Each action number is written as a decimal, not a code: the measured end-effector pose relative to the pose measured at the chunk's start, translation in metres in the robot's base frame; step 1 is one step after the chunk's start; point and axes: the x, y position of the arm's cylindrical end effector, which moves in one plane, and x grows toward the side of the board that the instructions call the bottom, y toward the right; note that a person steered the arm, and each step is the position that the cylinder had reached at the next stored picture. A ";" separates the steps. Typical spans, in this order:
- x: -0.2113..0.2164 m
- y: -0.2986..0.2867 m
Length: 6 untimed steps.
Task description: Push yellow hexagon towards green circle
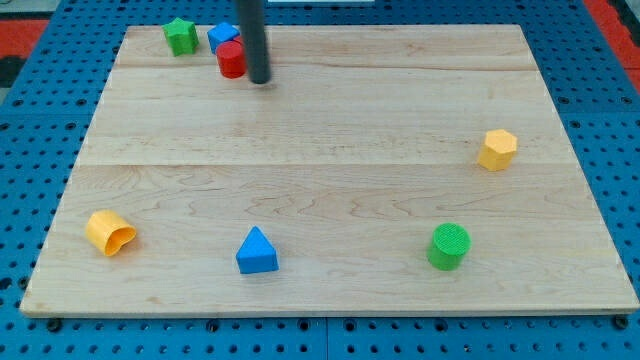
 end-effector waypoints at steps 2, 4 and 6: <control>0.032 0.109; 0.022 0.178; 0.042 0.292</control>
